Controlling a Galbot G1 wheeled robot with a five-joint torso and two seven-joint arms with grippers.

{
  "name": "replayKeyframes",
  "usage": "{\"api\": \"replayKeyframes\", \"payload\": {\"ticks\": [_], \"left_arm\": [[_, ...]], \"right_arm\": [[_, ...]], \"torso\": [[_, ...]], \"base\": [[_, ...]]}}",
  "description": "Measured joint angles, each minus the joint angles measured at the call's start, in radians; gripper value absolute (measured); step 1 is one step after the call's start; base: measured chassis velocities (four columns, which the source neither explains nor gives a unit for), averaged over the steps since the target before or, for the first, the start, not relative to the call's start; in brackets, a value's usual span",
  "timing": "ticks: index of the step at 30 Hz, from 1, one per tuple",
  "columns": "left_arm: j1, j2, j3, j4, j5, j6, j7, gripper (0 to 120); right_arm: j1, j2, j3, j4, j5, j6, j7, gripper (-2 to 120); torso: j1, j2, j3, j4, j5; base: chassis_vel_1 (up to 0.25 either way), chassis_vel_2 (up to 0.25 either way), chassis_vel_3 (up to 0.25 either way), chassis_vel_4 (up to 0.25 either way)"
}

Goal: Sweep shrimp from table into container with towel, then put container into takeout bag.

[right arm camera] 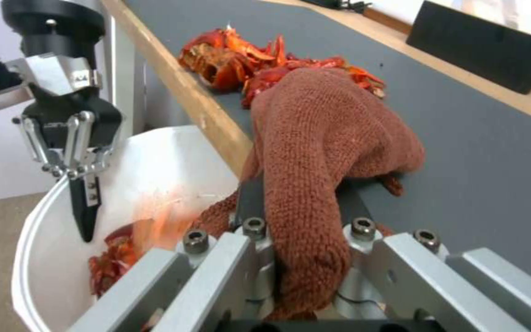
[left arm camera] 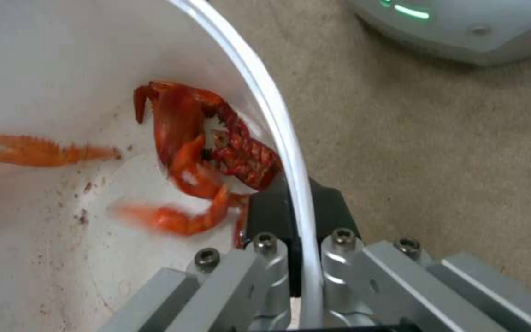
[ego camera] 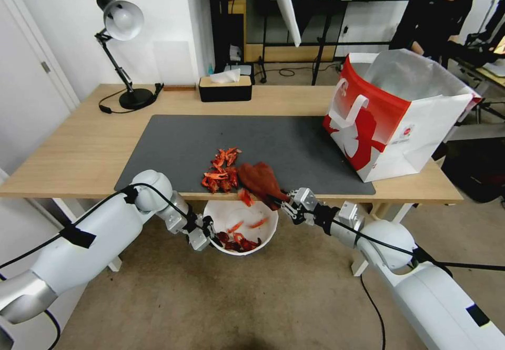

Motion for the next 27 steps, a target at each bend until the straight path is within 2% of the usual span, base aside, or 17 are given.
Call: {"api": "replayKeyframes", "payload": {"ticks": [27], "left_arm": [[0.003,0.003,-0.006,0.004,-0.004,-0.003,-0.002,0]], "right_arm": [[-0.147,-0.018,0.048,0.11,-0.018,0.022,-0.017,5]], "torso": [[0.0,0.0,0.0,-0.0001,-0.0001]], "base": [[0.0,0.0,0.0,0.0]]}}
